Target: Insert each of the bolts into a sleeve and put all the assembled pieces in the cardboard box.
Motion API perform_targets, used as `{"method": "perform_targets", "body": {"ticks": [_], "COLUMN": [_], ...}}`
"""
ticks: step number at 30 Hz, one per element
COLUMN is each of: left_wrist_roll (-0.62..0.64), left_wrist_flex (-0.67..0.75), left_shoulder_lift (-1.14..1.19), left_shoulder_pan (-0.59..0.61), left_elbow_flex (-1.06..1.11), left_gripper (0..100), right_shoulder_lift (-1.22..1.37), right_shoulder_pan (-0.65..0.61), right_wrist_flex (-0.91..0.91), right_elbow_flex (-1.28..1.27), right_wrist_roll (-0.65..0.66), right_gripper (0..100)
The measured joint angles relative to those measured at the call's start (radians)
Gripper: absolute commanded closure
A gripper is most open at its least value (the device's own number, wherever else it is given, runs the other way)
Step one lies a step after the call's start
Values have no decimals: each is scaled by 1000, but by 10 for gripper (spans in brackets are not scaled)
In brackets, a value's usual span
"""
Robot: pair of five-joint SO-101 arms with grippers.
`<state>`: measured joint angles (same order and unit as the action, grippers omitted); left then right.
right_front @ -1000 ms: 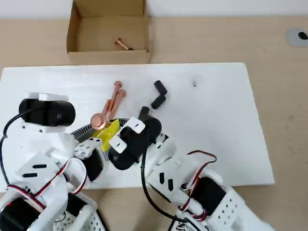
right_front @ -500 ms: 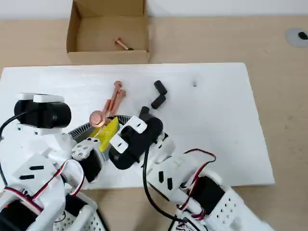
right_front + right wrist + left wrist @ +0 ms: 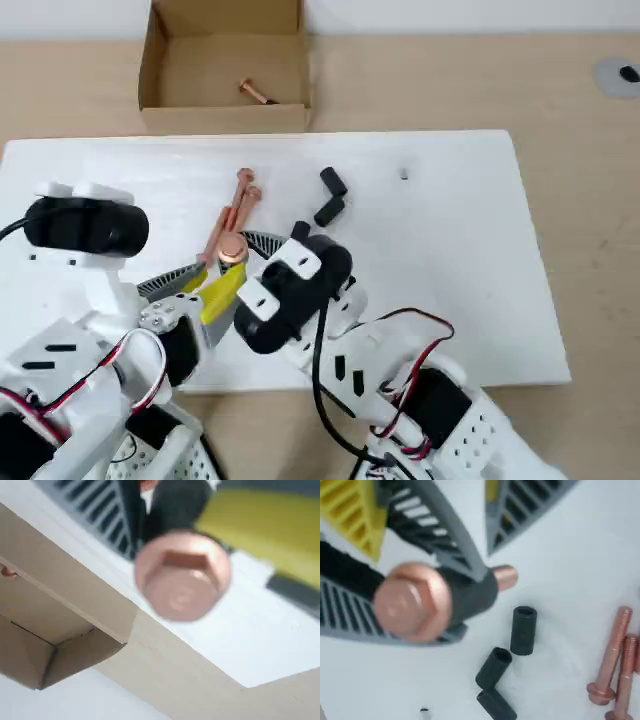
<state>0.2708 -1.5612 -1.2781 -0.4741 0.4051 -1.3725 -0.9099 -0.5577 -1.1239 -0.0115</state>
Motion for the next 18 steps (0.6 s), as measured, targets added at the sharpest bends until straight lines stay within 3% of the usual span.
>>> {"method": "perform_targets", "body": {"ticks": [5,12,18], "left_wrist_roll": [0,0,-110], "left_wrist_flex": [-3,-80,-74], "left_shoulder_lift": [0,2,3], "left_shoulder_pan": [0,5,226], "left_elbow_flex": [-5,-71,-74], "left_gripper": [847,850,850], "right_shoulder_lift": [0,25,242], "right_shoulder_pan": [21,167,183], "right_wrist_flex": [14,74,57], "right_elbow_flex": [0,12,199], "right_wrist_roll": [0,-8,-87], "right_gripper": [989,989,989]}}
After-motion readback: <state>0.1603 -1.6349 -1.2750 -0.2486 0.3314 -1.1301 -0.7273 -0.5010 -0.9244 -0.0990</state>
